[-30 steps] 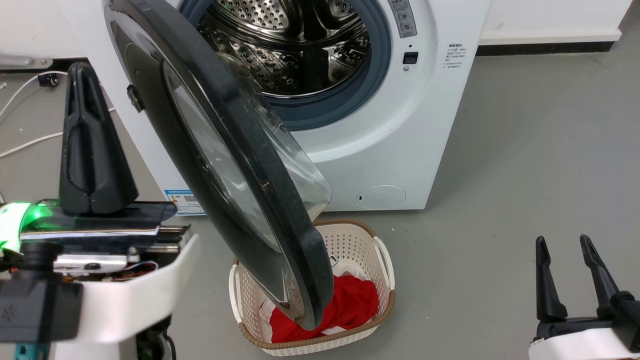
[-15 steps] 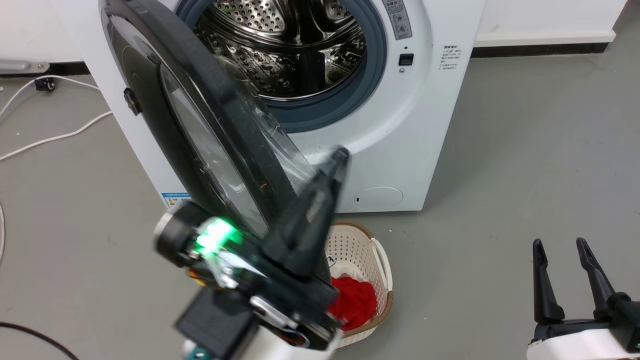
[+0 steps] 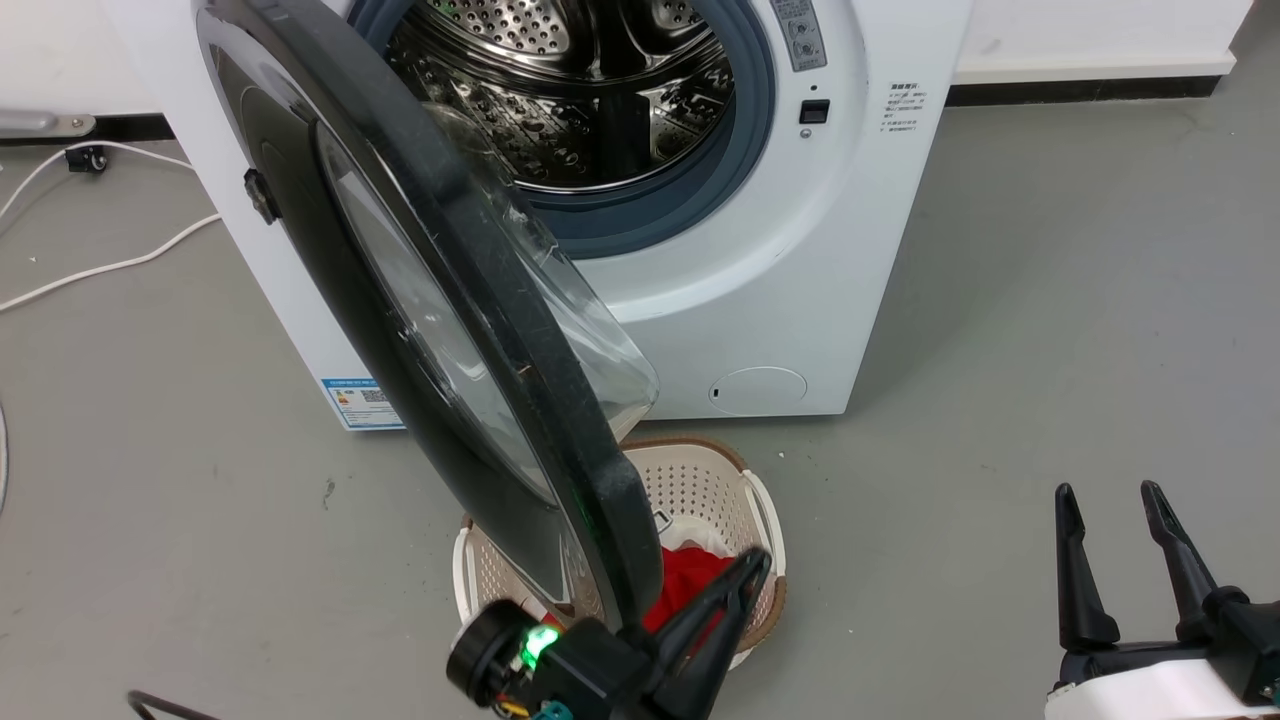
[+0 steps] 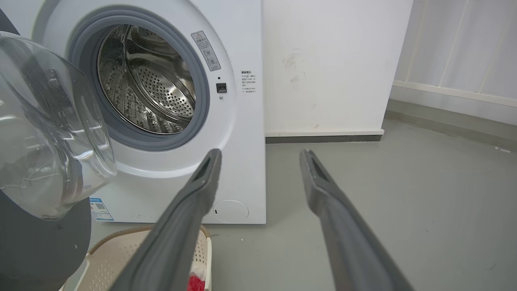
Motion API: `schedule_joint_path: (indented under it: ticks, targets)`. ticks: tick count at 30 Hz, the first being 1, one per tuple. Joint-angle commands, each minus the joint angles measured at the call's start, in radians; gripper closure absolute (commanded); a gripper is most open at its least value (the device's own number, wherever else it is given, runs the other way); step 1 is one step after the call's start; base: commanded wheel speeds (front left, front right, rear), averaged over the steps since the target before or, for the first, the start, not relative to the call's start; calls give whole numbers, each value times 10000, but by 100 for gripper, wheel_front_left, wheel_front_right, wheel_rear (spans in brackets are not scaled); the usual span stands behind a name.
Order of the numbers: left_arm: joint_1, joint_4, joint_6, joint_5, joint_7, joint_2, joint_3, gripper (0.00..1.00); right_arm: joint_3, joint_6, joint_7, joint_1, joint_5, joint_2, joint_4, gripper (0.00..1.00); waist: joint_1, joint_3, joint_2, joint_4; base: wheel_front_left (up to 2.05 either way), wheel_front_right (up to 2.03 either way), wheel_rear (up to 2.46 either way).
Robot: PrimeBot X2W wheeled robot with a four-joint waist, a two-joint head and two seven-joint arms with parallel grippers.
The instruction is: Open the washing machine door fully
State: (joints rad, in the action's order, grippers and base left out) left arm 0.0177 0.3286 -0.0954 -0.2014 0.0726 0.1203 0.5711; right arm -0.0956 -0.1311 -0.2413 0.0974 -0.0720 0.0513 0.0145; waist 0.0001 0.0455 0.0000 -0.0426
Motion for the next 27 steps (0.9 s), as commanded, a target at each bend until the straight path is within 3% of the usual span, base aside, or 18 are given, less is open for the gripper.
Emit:
schedule_joint_path:
  ticks: [1,9,27]
  targets:
    - [296,-209,105,-110,174,79,45,100,-20,7,-16,-106,-64,-21,-51,0,-1,32,0,32,0,0,0]
    - [300,-1109,289,47,-197,124,-48,100,45,7,-39,-195,-94,-21,-144,0,-1,71,0,86,0,0,0]
    - [-1359,-2913,636,-210,-1255,-448,-379,100,156,7,-60,-370,-179,-20,-290,0,-1,264,0,-83,0,0,0]
